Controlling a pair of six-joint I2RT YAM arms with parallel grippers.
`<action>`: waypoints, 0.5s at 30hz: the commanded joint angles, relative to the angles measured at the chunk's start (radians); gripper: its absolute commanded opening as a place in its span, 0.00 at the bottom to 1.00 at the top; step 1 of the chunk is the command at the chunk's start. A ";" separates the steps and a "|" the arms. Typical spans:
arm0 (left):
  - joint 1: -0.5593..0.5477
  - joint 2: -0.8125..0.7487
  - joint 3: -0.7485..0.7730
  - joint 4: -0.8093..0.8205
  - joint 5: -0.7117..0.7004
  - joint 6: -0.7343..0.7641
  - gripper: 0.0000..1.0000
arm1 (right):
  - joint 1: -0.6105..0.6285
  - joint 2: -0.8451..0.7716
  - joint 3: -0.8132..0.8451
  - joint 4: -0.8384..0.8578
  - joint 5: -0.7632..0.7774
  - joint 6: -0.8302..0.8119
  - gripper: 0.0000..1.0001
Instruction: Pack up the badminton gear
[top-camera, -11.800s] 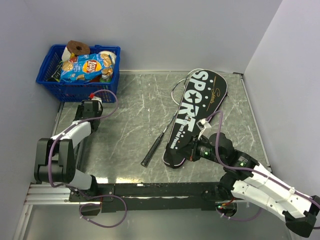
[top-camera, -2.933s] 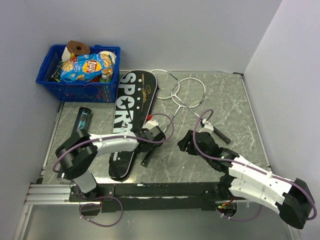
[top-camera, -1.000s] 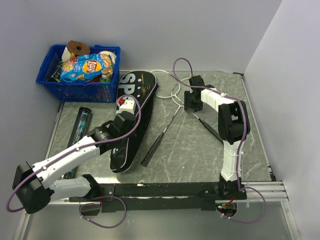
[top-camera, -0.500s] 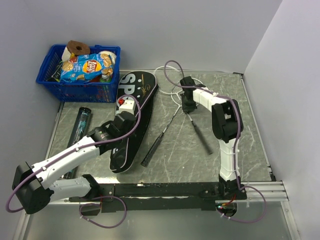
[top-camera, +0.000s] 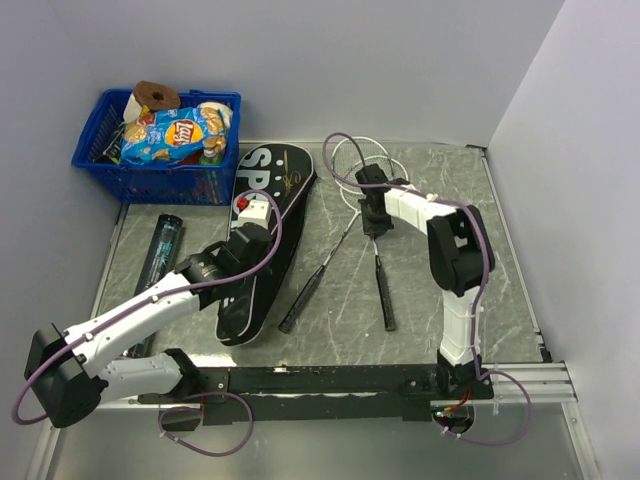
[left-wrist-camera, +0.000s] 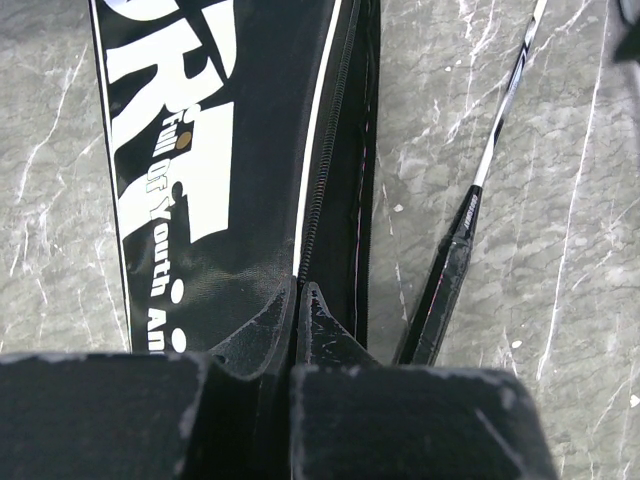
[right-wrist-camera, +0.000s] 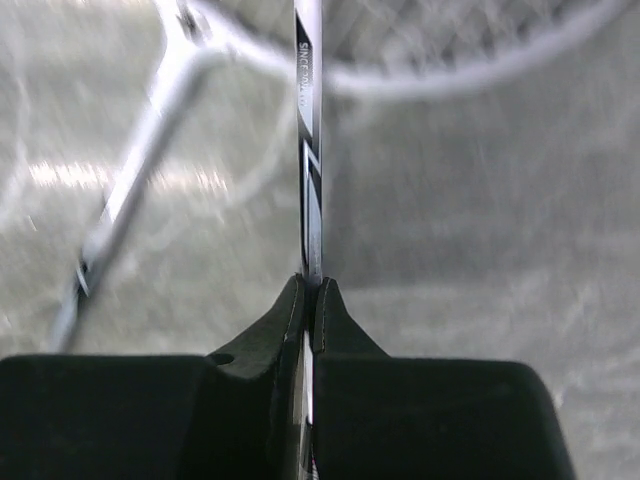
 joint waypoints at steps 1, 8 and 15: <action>0.004 0.001 0.028 0.025 -0.031 0.000 0.01 | 0.024 -0.222 -0.096 0.029 0.015 0.069 0.00; 0.004 0.007 0.022 0.047 -0.043 -0.015 0.01 | 0.122 -0.427 -0.206 -0.027 0.073 0.102 0.00; 0.006 -0.005 0.062 0.042 -0.075 -0.012 0.01 | 0.225 -0.646 -0.364 -0.064 0.129 0.181 0.00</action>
